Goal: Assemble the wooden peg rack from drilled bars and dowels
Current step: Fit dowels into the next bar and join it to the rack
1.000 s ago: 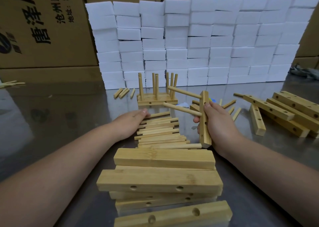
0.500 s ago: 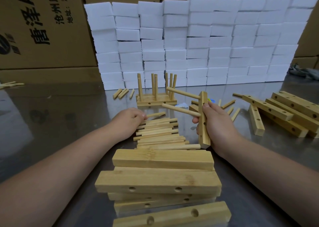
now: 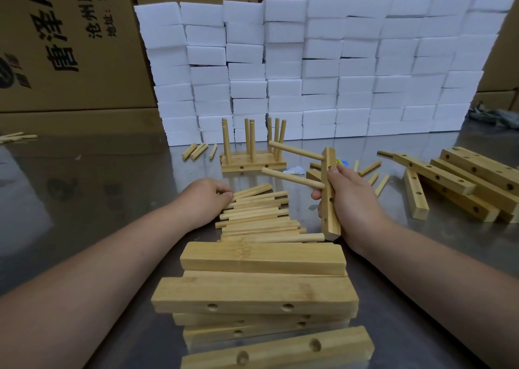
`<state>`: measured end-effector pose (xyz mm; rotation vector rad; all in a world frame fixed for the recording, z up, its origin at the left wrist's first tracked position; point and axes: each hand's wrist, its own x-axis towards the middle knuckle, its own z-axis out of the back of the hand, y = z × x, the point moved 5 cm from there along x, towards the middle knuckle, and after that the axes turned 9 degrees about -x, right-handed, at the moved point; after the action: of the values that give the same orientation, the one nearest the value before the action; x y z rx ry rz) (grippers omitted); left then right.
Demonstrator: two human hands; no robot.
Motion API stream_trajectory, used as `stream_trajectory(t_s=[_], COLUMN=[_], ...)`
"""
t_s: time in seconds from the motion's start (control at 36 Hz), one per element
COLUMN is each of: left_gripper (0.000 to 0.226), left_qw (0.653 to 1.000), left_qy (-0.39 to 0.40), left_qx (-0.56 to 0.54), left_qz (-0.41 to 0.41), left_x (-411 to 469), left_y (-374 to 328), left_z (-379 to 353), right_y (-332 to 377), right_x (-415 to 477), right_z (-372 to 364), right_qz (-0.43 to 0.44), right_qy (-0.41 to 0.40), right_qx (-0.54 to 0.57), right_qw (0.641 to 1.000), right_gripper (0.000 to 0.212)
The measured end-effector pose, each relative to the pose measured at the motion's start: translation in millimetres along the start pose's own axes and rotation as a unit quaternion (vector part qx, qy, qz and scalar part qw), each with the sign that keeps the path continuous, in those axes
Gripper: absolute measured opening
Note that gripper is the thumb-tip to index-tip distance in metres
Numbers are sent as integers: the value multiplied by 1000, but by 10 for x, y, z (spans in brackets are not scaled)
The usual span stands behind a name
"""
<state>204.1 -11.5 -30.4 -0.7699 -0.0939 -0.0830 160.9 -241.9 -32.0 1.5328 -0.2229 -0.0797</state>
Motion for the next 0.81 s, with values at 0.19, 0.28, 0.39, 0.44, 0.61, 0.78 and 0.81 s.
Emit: stream_trajectory(t_s=[0.19, 0.28, 0.39, 0.44, 0.61, 0.78, 0.81], left_gripper=[13, 10, 10, 17, 30, 31, 29], left_qw=[1000, 1000, 997, 993, 990, 984, 982], left_qy=[-12, -18, -57, -73, -1, 48, 57], left_qx=[-7, -18, -48, -86, -113, -85, -87], left_qz=[-3, -17, -37, -47, -85, -151, -159], left_x=[-20, -25, -39, -52, -179, -387, -421], left_y=[-13, -30, -82, -129, -461, -881, -929], left_z=[18, 17, 102, 165, 204, 174, 165], right_y=[-7, -4, 5, 2, -17, -37, -34], right_x=[11, 12, 18, 24, 53, 70, 69], right_z=[3, 5, 24, 42, 87, 99, 100], right_qz=[-3, -4, -8, -12, -27, -41, -44], right_qy=[11, 10, 2, -7, -41, -60, -62], right_qx=[2, 5, 13, 19, 57, 96, 96], right_qw=[1000, 1000, 1000, 1000, 997, 993, 992], right_gripper=[21, 21, 22, 22, 23, 25, 25])
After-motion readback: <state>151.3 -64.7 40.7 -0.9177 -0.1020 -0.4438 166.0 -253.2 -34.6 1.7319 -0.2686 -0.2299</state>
